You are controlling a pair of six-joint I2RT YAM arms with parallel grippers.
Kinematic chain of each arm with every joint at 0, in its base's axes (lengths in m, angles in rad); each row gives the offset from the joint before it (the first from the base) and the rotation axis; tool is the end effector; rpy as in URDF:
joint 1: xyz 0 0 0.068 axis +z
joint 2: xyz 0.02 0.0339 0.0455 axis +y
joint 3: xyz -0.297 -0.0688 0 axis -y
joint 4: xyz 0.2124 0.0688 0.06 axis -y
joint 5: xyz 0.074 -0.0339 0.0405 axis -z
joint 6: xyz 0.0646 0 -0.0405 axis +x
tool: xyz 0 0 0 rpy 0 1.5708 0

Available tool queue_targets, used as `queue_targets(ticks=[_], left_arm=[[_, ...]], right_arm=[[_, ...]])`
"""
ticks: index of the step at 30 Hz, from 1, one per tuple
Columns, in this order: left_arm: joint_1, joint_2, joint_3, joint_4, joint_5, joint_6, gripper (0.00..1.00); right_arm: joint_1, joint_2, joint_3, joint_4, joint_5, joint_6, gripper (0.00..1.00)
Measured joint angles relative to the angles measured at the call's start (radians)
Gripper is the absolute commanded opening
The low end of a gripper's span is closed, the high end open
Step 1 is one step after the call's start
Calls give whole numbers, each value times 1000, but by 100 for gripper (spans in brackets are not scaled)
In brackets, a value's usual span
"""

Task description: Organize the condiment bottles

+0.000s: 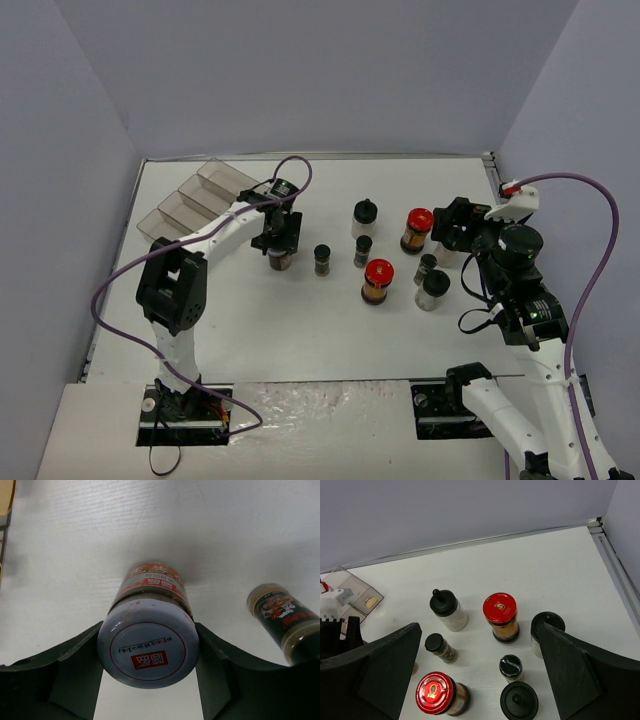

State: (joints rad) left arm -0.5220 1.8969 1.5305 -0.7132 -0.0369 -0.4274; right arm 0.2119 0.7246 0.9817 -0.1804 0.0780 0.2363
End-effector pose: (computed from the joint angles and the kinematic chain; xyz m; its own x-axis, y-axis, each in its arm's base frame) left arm 0.3482 -0.1975 0.2526 -0.8959 0.0375 -0.4427 0.1229 0.9785 -0.1659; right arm 0.1240 0.0215 0.4330 0.0415 0.2477 -0.9680 -0.1475 0.9597 0.2392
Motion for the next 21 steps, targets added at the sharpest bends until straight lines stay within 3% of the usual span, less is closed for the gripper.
queue_targets(ticks=[3,8,14,21], left_arm=[[1,-5,41,-75,-3,6,0],[40,-17,239,-194,-5,30,0],[163,-42,494,-221,-8,63,0],[301,-6,632,-196,-37,110,0]], right_arm=[[0,1,1,-1,0,-1,100],[0,13,18,-7,0,-3,100],[0,23,38,-7,0,-8,100],[0,27,43,-11,0,-27,100]])
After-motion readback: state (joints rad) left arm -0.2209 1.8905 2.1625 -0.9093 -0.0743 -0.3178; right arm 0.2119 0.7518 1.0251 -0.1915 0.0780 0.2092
